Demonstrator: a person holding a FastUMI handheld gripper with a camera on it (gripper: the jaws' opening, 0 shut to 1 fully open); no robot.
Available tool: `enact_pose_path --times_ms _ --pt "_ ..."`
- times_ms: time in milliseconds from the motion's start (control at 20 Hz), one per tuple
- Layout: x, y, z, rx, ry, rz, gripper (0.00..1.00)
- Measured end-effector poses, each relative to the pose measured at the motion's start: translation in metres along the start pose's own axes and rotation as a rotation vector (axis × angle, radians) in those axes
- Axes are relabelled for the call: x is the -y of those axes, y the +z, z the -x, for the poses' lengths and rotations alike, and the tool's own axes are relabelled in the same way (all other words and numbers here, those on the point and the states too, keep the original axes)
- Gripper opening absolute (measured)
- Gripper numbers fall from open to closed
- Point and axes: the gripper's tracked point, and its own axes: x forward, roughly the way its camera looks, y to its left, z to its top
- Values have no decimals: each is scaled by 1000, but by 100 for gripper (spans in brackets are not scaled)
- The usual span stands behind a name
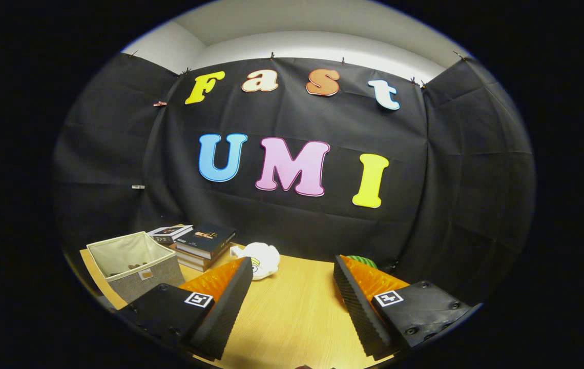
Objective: Open the storage box then place both shoes into the box .Put the left shoe in first, then the right shoe, with the right side of both shoes facing outward in a uniform manner.
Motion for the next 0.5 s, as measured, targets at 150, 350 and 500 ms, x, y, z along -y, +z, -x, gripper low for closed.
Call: enact_pose_path --times_ms 150,350,500 --pt "9 -6 4 -22 -11 15 98" --pt "12 -13 9 -25 -4 7 98" --pt "14 -15 11 -35 3 11 98"
